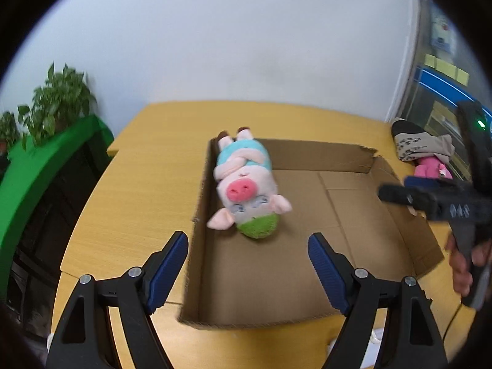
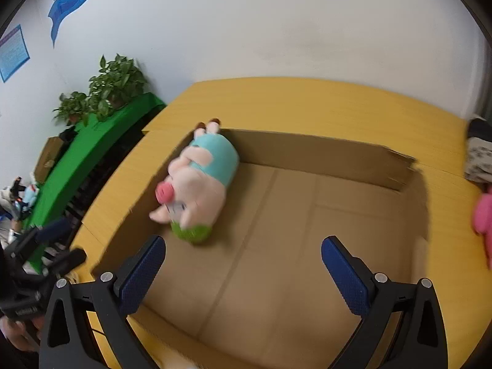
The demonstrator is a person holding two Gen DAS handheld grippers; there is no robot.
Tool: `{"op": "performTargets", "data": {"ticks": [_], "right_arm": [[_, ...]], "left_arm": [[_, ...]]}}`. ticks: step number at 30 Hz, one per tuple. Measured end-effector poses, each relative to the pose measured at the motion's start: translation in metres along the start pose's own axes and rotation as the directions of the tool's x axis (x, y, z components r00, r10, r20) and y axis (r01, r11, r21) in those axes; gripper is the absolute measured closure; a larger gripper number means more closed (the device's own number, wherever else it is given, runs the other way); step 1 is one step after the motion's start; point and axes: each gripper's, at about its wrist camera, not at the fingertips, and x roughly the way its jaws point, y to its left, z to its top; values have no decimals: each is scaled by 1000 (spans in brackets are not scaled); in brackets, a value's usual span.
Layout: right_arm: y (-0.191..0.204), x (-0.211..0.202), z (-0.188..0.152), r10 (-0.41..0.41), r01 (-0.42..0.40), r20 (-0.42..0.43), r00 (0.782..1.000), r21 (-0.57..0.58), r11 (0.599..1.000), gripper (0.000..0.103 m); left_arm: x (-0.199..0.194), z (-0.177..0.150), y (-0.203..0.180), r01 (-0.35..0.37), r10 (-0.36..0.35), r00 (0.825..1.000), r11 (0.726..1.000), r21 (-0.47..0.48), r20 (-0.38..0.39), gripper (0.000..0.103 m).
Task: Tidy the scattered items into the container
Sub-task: 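Withdraw the left tool from the box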
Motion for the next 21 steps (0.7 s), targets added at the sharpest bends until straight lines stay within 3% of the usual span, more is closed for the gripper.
{"op": "performTargets", "data": {"ticks": [3, 9, 21], "right_arm": [[4, -42, -43, -70, 70, 58, 996, -1, 998, 0], [18, -89, -97, -145, 149, 113, 983, -29, 988, 0], [28, -118, -130, -171, 182, 162, 972, -53, 982, 0]], "left_arm": [[-19, -14, -22, 30, -31, 999, 999, 18, 44, 21], [-36, -30, -58, 54, -59, 996, 997, 63, 72, 21], [-57, -44, -85, 83, -93, 991, 992, 96, 95, 21]]}}
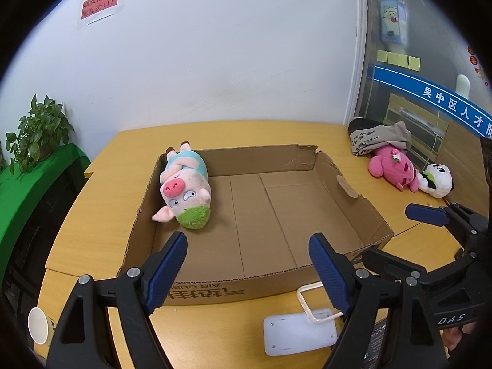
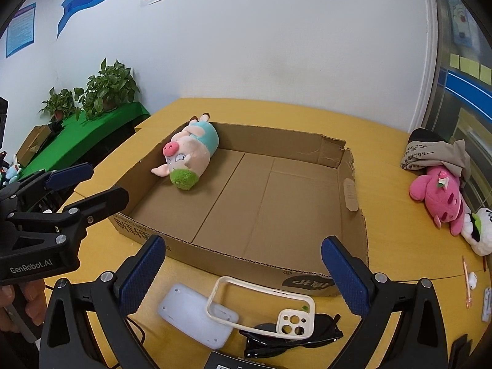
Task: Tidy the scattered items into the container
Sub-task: 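Withdraw the left tool from the box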
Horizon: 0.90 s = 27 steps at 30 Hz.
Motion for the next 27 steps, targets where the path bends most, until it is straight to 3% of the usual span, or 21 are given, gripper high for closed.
{"op": "performTargets", "data": {"ticks": [27], "right_arm": [[2, 9, 1, -4, 4, -10, 1000, -18, 1000, 0]], "left_arm": [[22, -9, 4, 33, -35, 998, 999, -25, -50, 21]]}}
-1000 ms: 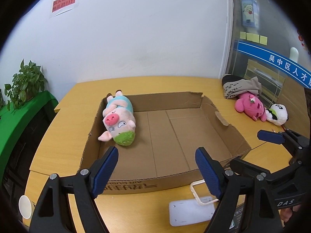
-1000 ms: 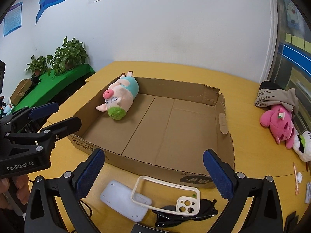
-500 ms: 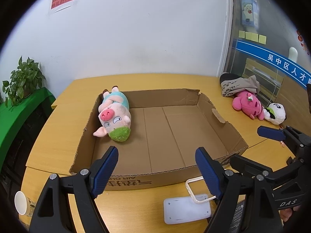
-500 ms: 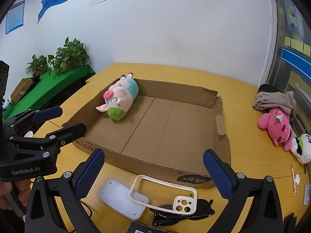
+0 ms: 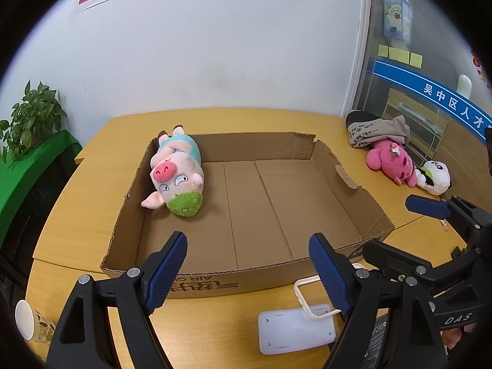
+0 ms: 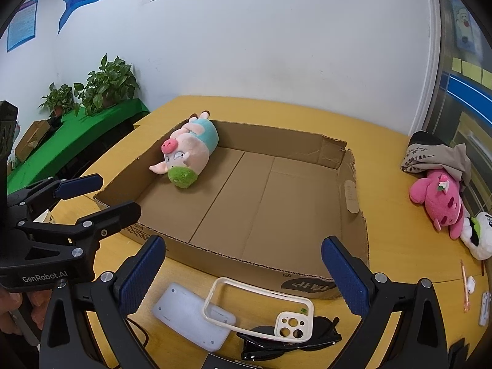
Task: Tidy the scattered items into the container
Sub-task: 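Withdraw the left tool from the box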
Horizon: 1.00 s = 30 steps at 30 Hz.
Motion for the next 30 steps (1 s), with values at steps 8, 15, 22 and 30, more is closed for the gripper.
{"op": "performTargets", "data": {"ticks": [8, 15, 22, 30], "right_arm": [[1, 4, 1, 2, -2, 2, 1000, 4, 1000, 0], [-1, 8, -1, 4, -4, -9, 1000, 13, 1000, 0], [-6, 7, -1, 0, 0, -4, 1000, 19, 1000, 0], [-11, 6, -4, -3, 3, -4, 1000, 35, 999, 0]], "left_arm": [[1, -2, 3, 0, -1, 1000, 1000, -10, -6, 21], [6, -3, 5, 1, -1, 1000, 1000, -17, -20, 21], [7, -4, 1, 11, -11, 1000, 1000, -4, -26, 21], [9, -9, -2, 25, -25, 999, 1000, -3, -44, 21]]}}
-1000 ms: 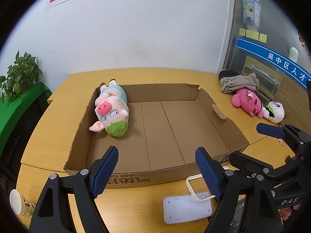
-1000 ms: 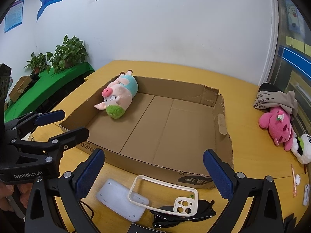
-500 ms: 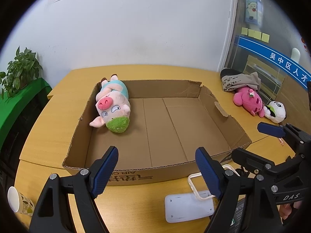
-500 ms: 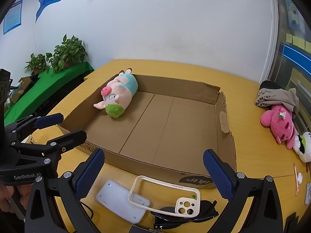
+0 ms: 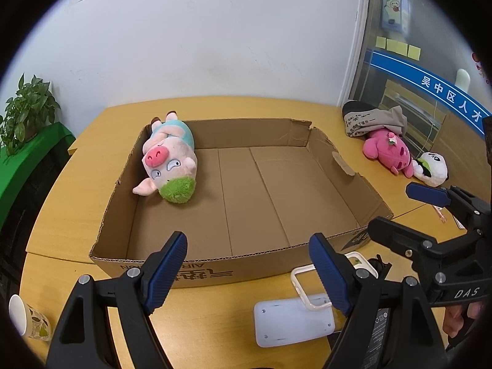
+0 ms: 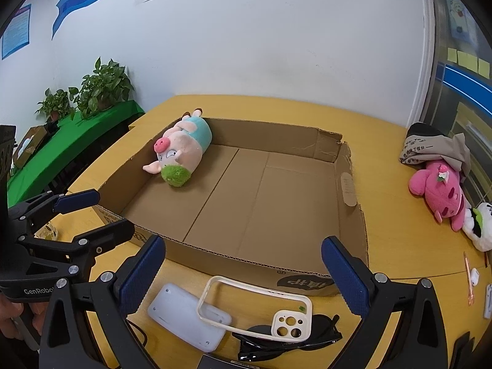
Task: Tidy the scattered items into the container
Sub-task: 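Withdraw the left tool from the box, then lower the left tool onto the black UGREEN box and close on it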
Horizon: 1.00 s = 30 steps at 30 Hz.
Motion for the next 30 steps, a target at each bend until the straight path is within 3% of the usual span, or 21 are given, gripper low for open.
{"op": "performTargets", "data": {"ticks": [9, 12, 14, 16, 19, 20, 23, 25, 28, 30], "right_arm": [[-10, -15, -16, 35, -34, 33, 999, -24, 999, 0], [-24, -21, -44, 102, -102, 9, 995, -40, 994, 0], [-34, -23, -65, 158, -159, -21, 987, -31, 987, 0], [-44, -25, -94, 202, -204, -71, 977, -20, 979, 0], [-55, -22, -135, 248, -250, -172, 953, 10, 968, 0], [-57, -19, -146, 262, -261, -200, 944, 30, 965, 0], [-58, -11, -175, 284, -275, -259, 923, 71, 959, 0], [-53, -6, -185, 296, -287, -264, 918, 73, 955, 0], [-41, 4, -193, 359, -351, -274, 892, 79, 933, 0], [-31, 5, -196, 384, -384, -277, 881, 57, 922, 0]], "left_arm": [[-5, -11, 2, 30, -30, 999, 1000, -5, -20, 21], [-2, -29, -2, 73, -73, 995, 997, 0, -72, 21], [5, -47, -8, 138, -136, 982, 990, 2, -133, 21], [12, -64, -15, 200, -199, 962, 980, -16, -189, 21], [28, -92, -29, 327, -331, 902, 943, -60, -276, 21], [31, -96, -32, 347, -353, 889, 935, -72, -291, 21], [50, -113, -49, 416, -429, 824, 902, -117, -370, 21], [62, -121, -59, 425, -437, 804, 897, -123, -403, 21], [75, -127, -68, 449, -471, 770, 879, -159, -430, 22], [78, -129, -73, 470, -493, 759, 867, -166, -425, 22]]}}
